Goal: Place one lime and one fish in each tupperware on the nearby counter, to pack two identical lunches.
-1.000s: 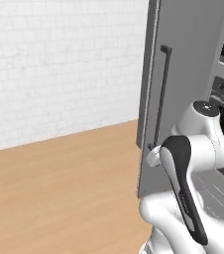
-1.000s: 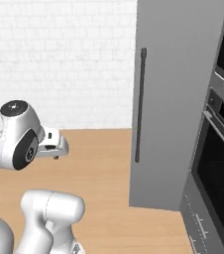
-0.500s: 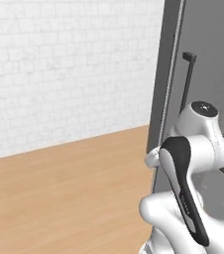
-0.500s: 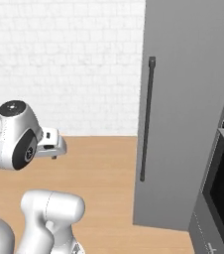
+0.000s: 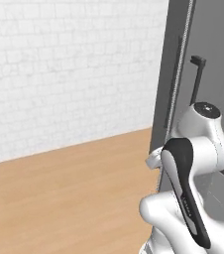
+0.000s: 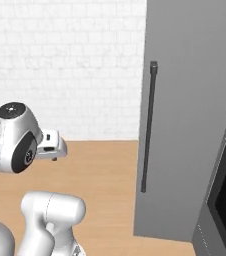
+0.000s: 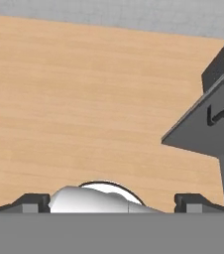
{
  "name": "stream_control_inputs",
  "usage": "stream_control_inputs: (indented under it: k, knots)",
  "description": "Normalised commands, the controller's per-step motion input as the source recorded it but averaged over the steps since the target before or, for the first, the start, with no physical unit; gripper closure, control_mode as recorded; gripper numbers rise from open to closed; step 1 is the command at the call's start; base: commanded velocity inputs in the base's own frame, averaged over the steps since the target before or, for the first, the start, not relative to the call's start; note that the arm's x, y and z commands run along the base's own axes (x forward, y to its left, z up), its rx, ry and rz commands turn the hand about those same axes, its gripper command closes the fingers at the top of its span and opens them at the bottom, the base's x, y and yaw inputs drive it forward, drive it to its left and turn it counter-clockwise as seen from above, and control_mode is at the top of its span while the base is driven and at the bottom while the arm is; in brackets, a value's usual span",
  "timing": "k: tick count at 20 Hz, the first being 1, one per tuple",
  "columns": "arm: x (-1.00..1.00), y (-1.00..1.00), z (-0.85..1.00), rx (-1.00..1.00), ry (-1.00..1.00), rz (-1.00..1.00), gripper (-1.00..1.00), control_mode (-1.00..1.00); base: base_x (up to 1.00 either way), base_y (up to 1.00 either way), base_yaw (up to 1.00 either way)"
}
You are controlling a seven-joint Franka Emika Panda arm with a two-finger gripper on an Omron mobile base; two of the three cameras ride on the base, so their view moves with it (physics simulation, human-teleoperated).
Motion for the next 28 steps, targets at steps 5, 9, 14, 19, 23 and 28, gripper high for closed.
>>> stream_control_inputs:
  k: [5, 9, 14, 19, 23, 28]
  knots:
    - [0.00, 0.00, 0.00, 0.00, 0.00, 0.00, -1.00, 1.00, 1.00, 0.00, 0.21]
    - [0.00, 0.00, 0.00, 0.00, 0.00, 0.00, -1.00, 1.00, 1.00, 0.30, -0.18]
    - [0.00, 0.00, 0.00, 0.00, 0.00, 0.00, -1.00, 1.00, 0.92, 0.78, -0.64]
    - [0.00, 0.00, 0.00, 0.00, 0.00, 0.00, -1.00, 1.00, 0.76, 0.67, -0.73]
    - [0.00, 0.00, 0.00, 0.00, 0.00, 0.00, -1.00, 1.00, 0.41, 0.35, -0.88]
    - [0.00, 0.00, 0.00, 0.00, 0.00, 0.00, -1.00, 1.00, 0.07, 0.12, -0.96]
